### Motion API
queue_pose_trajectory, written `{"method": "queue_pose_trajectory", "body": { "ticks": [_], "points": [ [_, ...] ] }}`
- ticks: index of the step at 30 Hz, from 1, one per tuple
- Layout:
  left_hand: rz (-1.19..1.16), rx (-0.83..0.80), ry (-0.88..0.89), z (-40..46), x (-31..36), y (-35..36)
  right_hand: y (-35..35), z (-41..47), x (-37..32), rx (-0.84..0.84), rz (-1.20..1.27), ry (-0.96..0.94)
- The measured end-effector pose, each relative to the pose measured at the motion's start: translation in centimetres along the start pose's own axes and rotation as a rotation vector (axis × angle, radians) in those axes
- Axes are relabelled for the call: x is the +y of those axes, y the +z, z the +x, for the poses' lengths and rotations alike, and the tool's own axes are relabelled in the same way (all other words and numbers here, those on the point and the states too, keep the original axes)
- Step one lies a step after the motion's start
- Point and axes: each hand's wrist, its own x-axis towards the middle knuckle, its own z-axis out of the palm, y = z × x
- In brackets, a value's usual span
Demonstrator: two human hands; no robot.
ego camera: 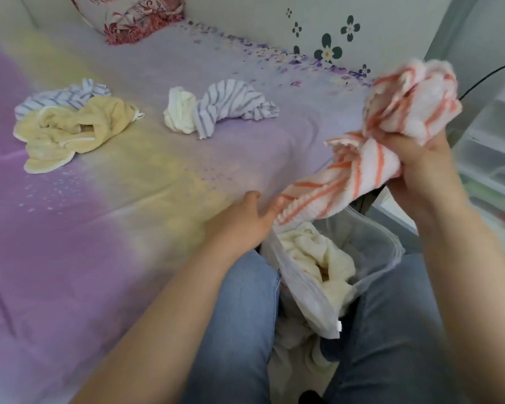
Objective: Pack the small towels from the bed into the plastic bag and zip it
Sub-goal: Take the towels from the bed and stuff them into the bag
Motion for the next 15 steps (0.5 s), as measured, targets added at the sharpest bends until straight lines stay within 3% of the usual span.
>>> {"method": "queue_pose_trajectory", "body": {
  "ticks": [3,5,8,10,12,15],
  "points": [
    [0.049,-0.042,0.007,-0.2,0.9,1.8,-1.4,-1.9,0.0,-0.164,-0.263,0.038],
    [0.04,0.024,0.061,-0.3,0.9,2.8,-1.8,-4.1,3.4,-0.297,-0.741,0.079],
    [-0.02,0.063,0.076,-0.6,0.8,3.3,-2.3,-7.2,8.7,-0.74,-1.331,0.48],
    [-0.1,0.085,0.039,-0.6,0.5,3.1,-2.5,-7.5,9.1,-0.885,-1.435,0.67],
    [-0.19,0.128,0.017,-0.5,0.4,3.1,-2.1,-6.8,8.2,-0.895,-1.443,0.666],
    [-0.225,0.13,0.019,-0.5,0.7,3.2,-0.1,-5.8,8.7,-1.05,-1.502,0.726]
  ]
}}
